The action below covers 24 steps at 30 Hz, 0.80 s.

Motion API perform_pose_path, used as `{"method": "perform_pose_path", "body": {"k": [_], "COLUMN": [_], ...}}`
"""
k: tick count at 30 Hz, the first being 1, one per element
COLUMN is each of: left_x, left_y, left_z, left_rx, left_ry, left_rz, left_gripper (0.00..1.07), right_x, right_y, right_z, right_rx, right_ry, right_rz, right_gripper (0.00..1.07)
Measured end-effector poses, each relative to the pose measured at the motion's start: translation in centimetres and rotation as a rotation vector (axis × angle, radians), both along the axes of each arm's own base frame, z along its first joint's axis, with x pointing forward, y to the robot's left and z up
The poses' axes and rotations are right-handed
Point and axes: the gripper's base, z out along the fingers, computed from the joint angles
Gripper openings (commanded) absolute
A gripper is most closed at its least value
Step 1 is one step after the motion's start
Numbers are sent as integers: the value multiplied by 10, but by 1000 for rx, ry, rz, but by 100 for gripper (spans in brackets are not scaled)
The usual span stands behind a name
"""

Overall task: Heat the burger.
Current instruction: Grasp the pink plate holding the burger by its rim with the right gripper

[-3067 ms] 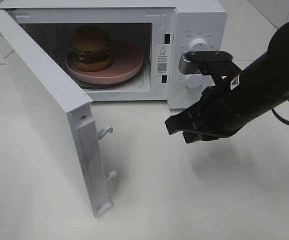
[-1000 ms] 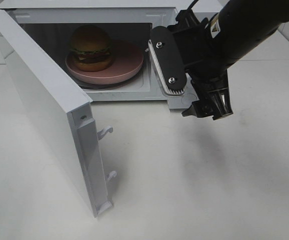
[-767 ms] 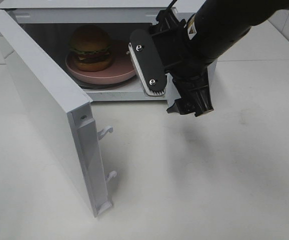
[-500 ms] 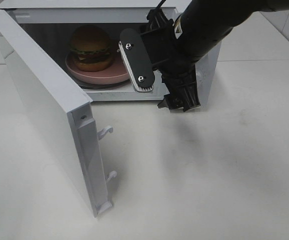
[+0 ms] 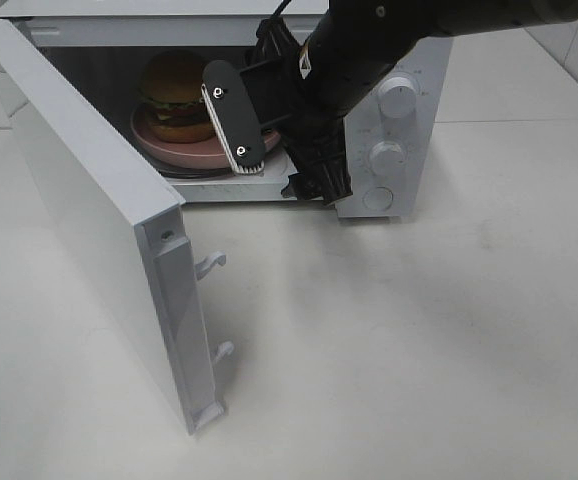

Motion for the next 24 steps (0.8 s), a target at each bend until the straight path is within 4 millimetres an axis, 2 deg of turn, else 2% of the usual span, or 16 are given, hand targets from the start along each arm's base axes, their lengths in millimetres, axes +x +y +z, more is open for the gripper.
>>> {"method": "perform_pose_path", "body": {"k": [24], "left_x": [0], "left_y": [0], "left_z": [0], "left_rx": [0], "left_ry": [0], "left_rz": [0], "left_gripper": [88], "right_x": [48], "right_y": [38], "right_z": [-39], "right_rx": [43], "right_ry": [1], "right_rz": [-34], "right_gripper": [91]}}
